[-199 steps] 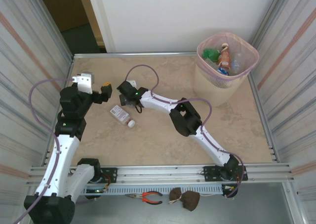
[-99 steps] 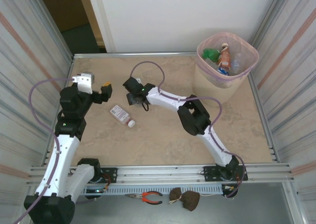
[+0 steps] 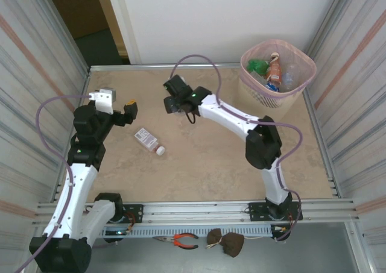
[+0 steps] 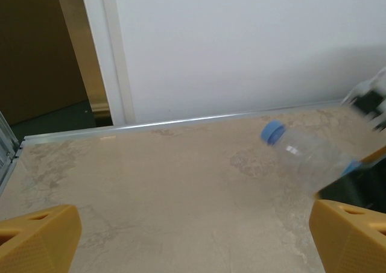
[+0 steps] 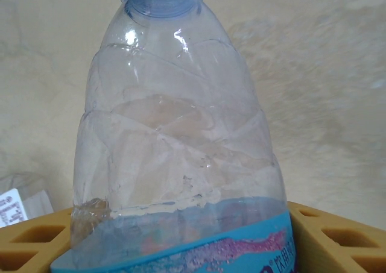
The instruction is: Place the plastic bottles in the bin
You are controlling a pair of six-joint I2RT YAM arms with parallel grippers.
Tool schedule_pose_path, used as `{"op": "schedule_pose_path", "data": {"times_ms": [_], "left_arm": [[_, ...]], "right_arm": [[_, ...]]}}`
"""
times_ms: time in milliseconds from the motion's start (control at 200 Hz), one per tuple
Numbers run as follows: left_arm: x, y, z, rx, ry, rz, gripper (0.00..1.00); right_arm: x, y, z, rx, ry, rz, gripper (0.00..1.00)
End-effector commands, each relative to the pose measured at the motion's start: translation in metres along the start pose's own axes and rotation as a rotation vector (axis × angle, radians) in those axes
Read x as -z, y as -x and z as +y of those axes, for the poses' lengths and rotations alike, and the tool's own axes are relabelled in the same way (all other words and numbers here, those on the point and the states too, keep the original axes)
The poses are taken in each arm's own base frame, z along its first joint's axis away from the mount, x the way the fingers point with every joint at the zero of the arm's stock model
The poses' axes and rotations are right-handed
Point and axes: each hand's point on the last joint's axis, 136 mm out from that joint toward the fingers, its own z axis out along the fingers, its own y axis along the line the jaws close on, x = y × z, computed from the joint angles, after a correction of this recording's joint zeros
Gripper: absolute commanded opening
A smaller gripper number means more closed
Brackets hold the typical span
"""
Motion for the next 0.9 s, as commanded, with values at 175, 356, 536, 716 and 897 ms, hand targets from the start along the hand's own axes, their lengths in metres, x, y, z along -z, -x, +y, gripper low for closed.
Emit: {"op": "schedule_pose_path", "data": {"times_ms": [175, 356, 536, 716, 897], "left_arm": [[0.000, 0.005, -0.003, -0.012, -0.019, -0.026, 0.98], [-0.001, 0.005, -0.003, -0.011, -0.023, -0.027, 0.98], [-0.001, 0.004, -0.003, -0.009, -0.026, -0.023, 0.98], [-0.003, 0.004, -0.003, -0.009, -0.027, -0.021, 0.98], [-0.004, 0.003, -0.003, -0.007, -0.031, -0.018, 0.98]], "right_arm": [[0.093, 0.053, -0.061, -0.023, -0.031, -0.124, 0.69], [0.144, 0.080, -0.112, -0.078, -0.070, -0.208, 0.69], [0.186, 0.094, -0.174, -0.145, -0.144, -0.275, 0.70], [0.209, 0.092, -0.238, -0.213, -0.227, -0.288, 0.70], [0.216, 0.079, -0.303, -0.275, -0.323, -0.247, 0.71]]}}
